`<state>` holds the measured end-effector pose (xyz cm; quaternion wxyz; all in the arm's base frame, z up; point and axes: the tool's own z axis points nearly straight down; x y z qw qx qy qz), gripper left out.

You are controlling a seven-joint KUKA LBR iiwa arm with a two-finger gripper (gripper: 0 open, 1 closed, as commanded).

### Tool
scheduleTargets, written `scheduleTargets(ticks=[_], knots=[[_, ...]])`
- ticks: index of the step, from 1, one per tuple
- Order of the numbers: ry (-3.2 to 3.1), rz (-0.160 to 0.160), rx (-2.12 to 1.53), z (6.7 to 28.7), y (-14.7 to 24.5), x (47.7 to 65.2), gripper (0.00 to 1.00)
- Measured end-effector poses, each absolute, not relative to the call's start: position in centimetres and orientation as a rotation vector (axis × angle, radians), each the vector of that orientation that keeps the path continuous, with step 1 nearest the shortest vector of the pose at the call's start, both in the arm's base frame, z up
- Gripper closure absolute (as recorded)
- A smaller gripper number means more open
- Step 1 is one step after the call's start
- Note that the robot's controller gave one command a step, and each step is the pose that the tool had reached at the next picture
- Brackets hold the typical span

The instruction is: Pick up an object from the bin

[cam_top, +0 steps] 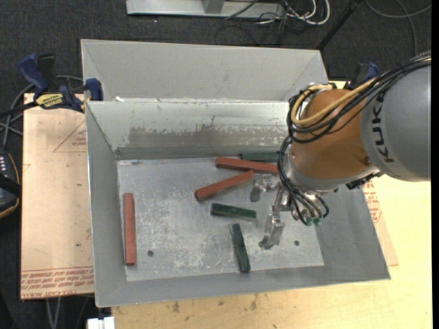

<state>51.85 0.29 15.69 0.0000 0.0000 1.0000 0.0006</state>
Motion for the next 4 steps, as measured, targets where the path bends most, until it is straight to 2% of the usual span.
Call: scheduleTargets(ticks=[1, 2, 4], knots=[[3.113, 0.005, -0.412, 10.8, 7.8, 55.1, 0.00], [3.101, 0.005, -0.483, 7.2, 5.4, 60.6, 0.00], [3.099, 0.004, -0.485, 7.2, 5.5, 60.5, 0.00]])
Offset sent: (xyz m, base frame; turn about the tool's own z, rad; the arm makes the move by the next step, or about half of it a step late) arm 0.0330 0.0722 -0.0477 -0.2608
